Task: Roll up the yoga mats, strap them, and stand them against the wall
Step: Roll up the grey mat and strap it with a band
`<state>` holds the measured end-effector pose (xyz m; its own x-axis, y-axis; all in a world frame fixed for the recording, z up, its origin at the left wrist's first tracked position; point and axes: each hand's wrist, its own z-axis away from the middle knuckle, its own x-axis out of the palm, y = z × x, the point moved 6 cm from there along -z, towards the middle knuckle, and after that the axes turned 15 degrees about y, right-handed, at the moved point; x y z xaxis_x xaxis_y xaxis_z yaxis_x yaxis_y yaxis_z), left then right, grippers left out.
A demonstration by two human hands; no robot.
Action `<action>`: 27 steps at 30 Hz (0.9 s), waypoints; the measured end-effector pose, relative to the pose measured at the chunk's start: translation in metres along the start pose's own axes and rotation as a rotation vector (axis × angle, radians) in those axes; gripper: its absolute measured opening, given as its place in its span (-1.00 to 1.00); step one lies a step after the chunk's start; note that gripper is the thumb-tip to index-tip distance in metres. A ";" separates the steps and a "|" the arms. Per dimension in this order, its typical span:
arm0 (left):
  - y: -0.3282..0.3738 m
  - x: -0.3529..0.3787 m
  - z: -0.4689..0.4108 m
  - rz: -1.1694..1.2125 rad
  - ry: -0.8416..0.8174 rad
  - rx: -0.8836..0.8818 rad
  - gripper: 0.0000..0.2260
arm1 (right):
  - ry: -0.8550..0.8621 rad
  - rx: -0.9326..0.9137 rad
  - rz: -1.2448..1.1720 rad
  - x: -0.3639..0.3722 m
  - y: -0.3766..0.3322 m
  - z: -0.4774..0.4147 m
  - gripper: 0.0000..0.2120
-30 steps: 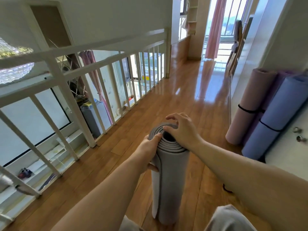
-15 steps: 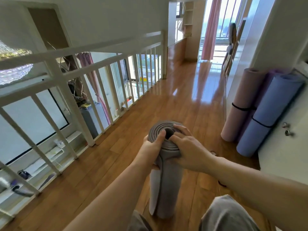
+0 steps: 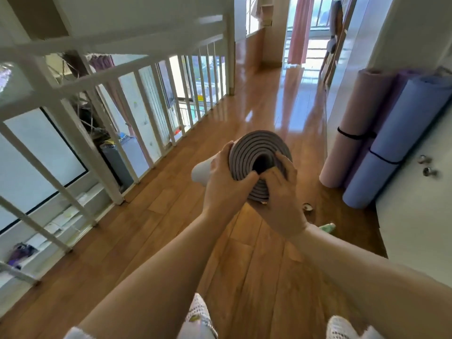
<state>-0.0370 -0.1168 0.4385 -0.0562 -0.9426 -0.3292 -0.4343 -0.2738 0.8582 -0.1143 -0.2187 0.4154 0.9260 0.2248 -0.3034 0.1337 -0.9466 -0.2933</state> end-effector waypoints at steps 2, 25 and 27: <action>-0.026 0.013 -0.007 -0.013 0.016 -0.015 -0.35 | -0.006 -0.019 -0.009 0.020 0.015 0.013 -0.56; -0.274 0.275 0.066 -0.788 -0.603 0.387 -0.38 | -0.909 0.860 0.423 0.077 0.334 0.295 -0.69; -0.289 0.291 0.080 -0.801 -0.598 0.434 -0.40 | -1.121 0.933 0.541 0.073 0.356 0.341 -0.50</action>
<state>0.0002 -0.2968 0.0629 0.0071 -0.2434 -0.9699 -0.8137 -0.5651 0.1358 -0.1197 -0.4604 -0.0204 0.0045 0.3703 -0.9289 -0.7702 -0.5911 -0.2394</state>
